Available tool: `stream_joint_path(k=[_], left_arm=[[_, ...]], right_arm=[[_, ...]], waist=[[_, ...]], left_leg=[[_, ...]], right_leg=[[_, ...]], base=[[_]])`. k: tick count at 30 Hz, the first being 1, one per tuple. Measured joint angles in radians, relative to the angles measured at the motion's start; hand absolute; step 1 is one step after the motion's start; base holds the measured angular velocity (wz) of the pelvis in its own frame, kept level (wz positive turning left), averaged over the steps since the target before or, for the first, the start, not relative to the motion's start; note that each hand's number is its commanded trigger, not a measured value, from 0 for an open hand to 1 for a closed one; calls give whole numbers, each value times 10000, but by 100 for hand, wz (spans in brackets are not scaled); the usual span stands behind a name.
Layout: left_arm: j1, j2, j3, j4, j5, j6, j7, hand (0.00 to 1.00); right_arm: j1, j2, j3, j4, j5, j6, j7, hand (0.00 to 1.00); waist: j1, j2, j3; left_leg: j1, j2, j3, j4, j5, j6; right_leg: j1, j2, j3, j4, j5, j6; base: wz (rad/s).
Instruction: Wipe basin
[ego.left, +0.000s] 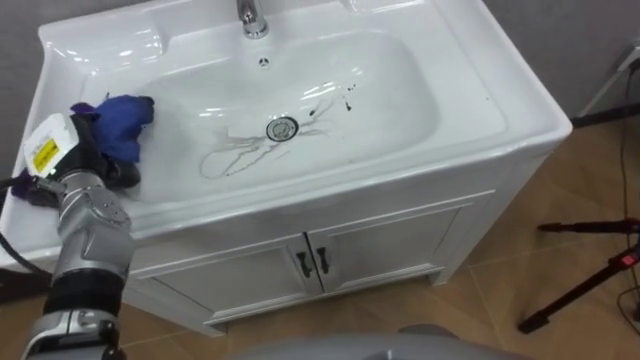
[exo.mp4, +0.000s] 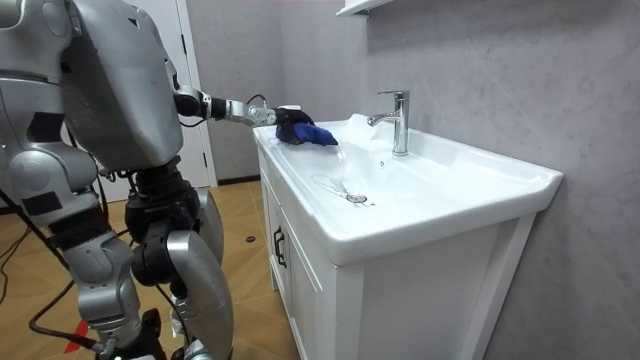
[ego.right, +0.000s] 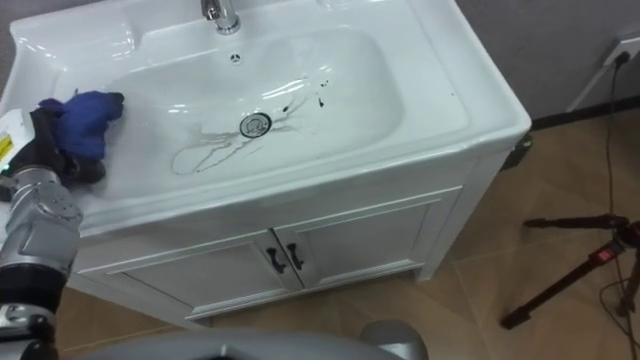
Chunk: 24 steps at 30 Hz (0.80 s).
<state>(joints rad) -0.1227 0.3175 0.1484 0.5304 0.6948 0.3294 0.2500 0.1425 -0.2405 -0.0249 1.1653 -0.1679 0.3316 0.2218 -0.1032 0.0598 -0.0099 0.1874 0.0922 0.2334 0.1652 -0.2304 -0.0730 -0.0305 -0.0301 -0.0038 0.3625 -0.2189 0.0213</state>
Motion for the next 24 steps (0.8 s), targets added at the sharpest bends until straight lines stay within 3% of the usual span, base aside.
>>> stream_joint_path(k=[9,17,24], left_arm=[[-664,458,43,1076,73,-12,-879,100],[-774,478,72,1204,62,-29,-1065,100],[-768,463,148,1130,-332,-257,-787,100]], right_arm=[[-121,-184,14,-52,-12,179,-6,0],[-229,-222,6,-48,6,174,-160,0],[-248,-197,28,-69,114,-151,-692,0]], waist=[[14,140,-27],[18,151,-13],[24,38,-10]], left_leg=[[168,23,153,6,-6,-11],[175,28,148,-31,-27,-47],[161,7,108,57,-21,-41]], right_leg=[[137,12,-8,16,-59,-3],[65,26,-9,212,-159,-28],[105,-31,-39,192,-180,-14]], base=[[-4],[0],[2]])
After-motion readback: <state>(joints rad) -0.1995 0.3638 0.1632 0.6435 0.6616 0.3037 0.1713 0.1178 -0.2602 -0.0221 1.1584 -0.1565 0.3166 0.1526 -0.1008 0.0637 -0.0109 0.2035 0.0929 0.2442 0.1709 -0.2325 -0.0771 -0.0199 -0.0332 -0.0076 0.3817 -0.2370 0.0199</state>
